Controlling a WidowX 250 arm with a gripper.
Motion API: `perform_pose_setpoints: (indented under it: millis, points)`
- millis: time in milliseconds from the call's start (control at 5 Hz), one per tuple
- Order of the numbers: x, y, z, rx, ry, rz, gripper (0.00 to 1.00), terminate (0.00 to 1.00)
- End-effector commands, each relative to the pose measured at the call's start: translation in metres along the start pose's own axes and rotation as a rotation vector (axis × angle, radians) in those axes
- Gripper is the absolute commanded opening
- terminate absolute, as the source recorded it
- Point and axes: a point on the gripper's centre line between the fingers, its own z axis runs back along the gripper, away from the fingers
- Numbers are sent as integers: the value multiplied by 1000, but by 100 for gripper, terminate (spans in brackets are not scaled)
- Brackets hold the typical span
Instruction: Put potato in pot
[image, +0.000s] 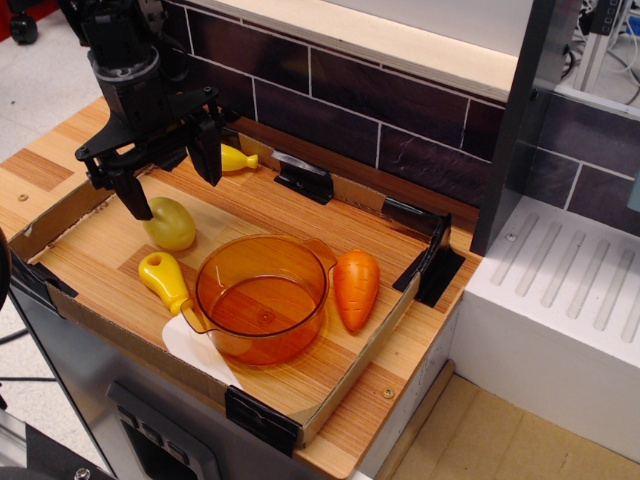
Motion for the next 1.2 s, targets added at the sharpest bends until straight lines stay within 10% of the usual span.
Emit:
perform_pose_setpoints:
  millis: [0, 600, 800, 1000]
  points:
    - [9, 2, 3, -2, -47, 19, 100, 0]
    - [7, -4, -22, 74, -89, 73, 100, 0]
    - [-1, -6, -24, 71, -84, 63, 0, 0]
    - [-3, -8, -24, 77, -56, 75, 0, 0]
